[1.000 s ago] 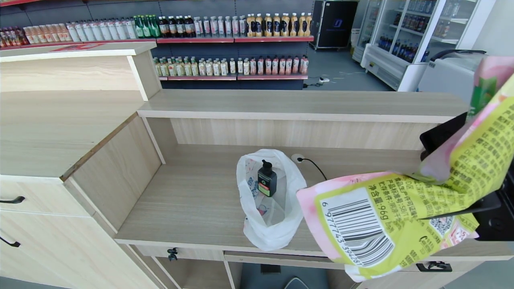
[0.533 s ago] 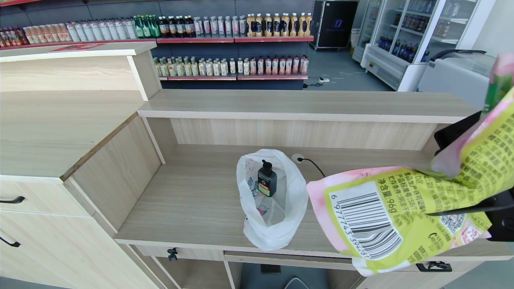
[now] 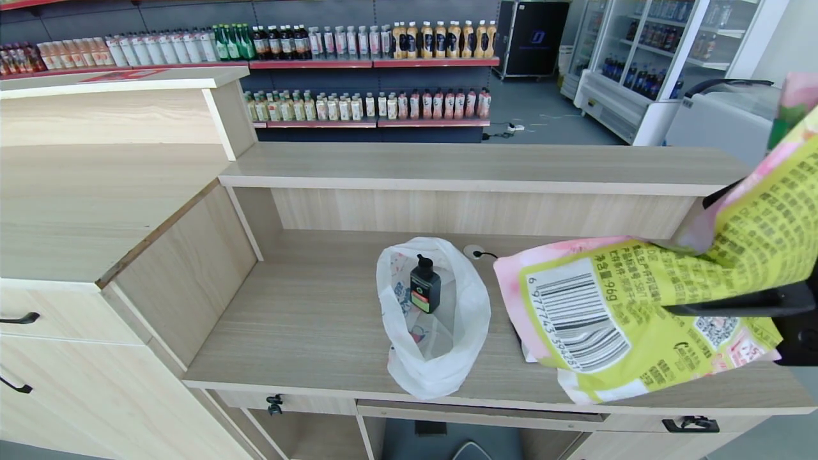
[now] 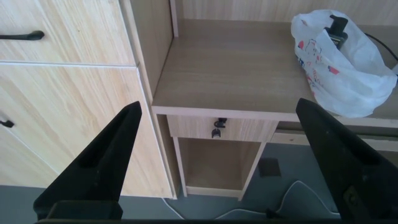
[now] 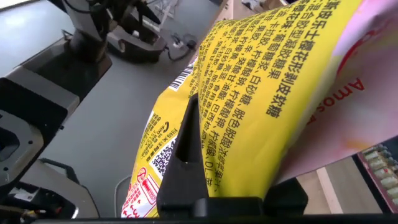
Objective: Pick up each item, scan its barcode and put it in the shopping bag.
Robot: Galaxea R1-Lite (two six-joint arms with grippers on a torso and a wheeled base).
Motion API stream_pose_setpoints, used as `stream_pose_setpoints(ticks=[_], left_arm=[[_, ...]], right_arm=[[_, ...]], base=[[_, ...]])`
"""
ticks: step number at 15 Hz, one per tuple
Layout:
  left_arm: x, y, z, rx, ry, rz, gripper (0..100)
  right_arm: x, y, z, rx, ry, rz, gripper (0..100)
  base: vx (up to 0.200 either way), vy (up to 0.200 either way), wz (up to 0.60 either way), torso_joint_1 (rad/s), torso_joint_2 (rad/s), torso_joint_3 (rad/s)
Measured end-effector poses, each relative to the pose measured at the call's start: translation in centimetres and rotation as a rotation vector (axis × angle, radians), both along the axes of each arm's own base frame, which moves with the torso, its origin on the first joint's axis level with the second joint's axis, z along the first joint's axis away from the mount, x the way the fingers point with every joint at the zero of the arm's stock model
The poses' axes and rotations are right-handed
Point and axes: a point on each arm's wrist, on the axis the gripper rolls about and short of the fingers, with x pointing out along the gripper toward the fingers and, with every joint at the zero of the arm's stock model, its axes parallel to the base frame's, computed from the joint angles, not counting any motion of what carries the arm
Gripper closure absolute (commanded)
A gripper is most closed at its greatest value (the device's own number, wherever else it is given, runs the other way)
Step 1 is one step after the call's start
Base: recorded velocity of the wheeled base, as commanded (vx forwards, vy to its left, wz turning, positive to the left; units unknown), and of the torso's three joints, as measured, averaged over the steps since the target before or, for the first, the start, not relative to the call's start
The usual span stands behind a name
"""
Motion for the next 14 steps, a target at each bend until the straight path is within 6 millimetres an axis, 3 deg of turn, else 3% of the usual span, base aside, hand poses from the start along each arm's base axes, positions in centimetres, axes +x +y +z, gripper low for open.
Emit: stream_pose_setpoints(ticks=[1,4,7,10,14], left_arm=[[0.0,0.0,0.0,0.000,0.000,0.000,0],[0.0,0.0,0.0,0.000,0.000,0.000,0],[0.0,0.0,0.0,0.000,0.000,0.000,0],[0.0,0.0,0.0,0.000,0.000,0.000,0],[0.0,0.0,0.0,0.000,0.000,0.000,0]], right_arm=[[0.5,-0.9,0.0,-0.020,0.003,-0.118,100],[2.3,-6.1,0.0,-0.121,0.003,-0.717,100],[2.5,-11.3,-1.3,-0.212,0.029,-1.142,100],[1.2,-14.8,-4.9,-0.384,0.004,-1.295,100],[0.8,-16.2,-6.0,-0.534,-0.177,-1.260,100]], base=[[0.000,0.000,0.00,0.000,0.00,0.000],[0.000,0.000,0.00,0.000,0.00,0.000],[0.000,0.000,0.00,0.000,0.00,0.000],[0.000,0.000,0.00,0.000,0.00,0.000],[0.000,0.000,0.00,0.000,0.00,0.000]])
